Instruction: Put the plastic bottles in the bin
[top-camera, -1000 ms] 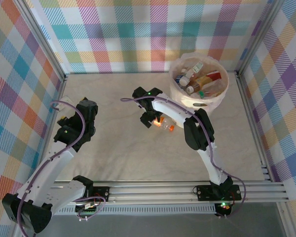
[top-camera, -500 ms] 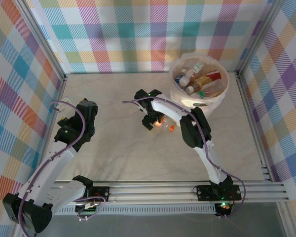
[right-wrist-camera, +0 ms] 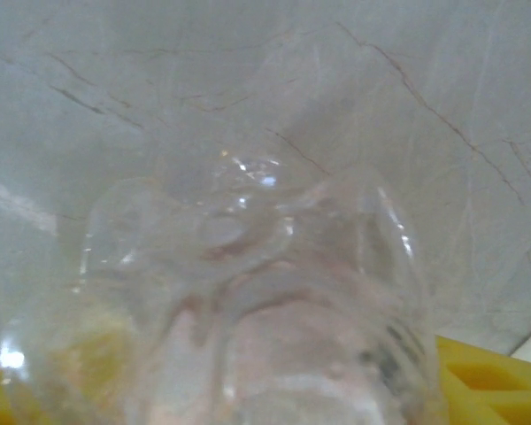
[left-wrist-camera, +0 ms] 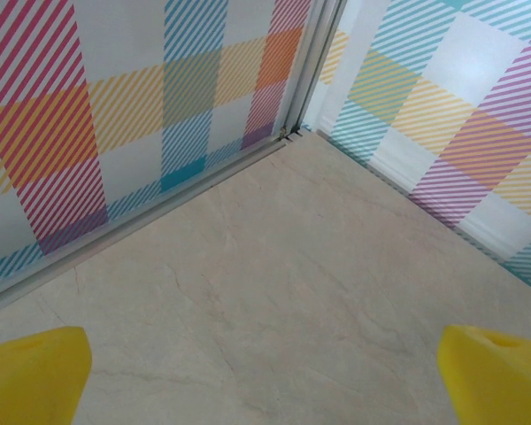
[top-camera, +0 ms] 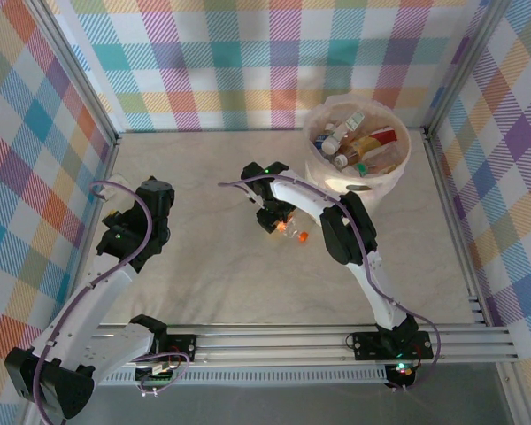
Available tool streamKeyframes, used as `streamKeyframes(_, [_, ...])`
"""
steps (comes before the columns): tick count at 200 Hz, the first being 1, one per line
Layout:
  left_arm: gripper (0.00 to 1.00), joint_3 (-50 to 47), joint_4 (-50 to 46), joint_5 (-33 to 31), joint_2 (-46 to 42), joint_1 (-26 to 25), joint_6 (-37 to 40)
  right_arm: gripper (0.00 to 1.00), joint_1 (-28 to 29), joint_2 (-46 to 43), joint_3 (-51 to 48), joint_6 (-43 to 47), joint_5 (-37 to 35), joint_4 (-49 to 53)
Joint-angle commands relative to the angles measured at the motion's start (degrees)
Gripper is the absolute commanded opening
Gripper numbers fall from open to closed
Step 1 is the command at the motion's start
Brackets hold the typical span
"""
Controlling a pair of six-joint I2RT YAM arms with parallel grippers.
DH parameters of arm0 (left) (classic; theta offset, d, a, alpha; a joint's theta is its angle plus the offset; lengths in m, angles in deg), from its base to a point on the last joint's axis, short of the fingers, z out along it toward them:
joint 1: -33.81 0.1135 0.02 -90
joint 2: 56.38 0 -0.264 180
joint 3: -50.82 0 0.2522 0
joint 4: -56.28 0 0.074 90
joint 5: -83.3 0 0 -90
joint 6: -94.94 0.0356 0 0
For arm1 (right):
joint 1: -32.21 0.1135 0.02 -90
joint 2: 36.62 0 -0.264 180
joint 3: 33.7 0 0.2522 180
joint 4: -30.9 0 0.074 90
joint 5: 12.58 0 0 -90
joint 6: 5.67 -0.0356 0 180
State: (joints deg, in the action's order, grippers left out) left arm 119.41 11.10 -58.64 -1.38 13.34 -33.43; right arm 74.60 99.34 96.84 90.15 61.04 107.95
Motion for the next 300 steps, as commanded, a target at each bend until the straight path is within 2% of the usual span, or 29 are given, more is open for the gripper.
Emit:
streamKeyframes(1, [1.0,-0.4,-0.5,-0.3,-0.4,1.0,-0.9,0.61,0.0,-6.3,2.1,-2.7,3.9,1.0])
streamKeyframes(44, [1.0,-0.3,-0.4,-0.3,0.1,1.1,-0.4,0.58,0.2,-19.2,3.4,-6.4,11.2,-1.0])
streamKeyframes(83, [1.0,0.1,0.1,0.1,0.9,1.2,0.3,0.55,-0.6,-31.1,6.7,-10.0,14.1,-3.8])
streamKeyframes(107, [1.0,1.0,0.9,0.8,2.1,1.4,1.4,0.56,-3.3,-36.7,7.7,-14.0,15.9,-7.7])
streamKeyframes(136, [1.0,3.4,1.2,2.2,4.7,1.7,3.3,0.56,-9.2,-43.1,3.7,-20.7,17.6,-16.4])
streamKeyframes(212, [1.0,8.4,2.7,7.8,12.1,2.1,8.8,0.57,-24.6,-47.1,-6.8,-35.8,17.8,-26.5])
streamKeyframes(277, [1.0,8.5,3.1,9.1,12.6,2.0,9.7,0.58,-29.1,-49.0,-15.6,-41.6,16.4,-29.8])
streamKeyframes(300, [1.0,8.5,3.4,9.5,12.5,2.1,9.7,0.61,-30.1,-49.3,-17.9,-42.3,15.1,-29.8])
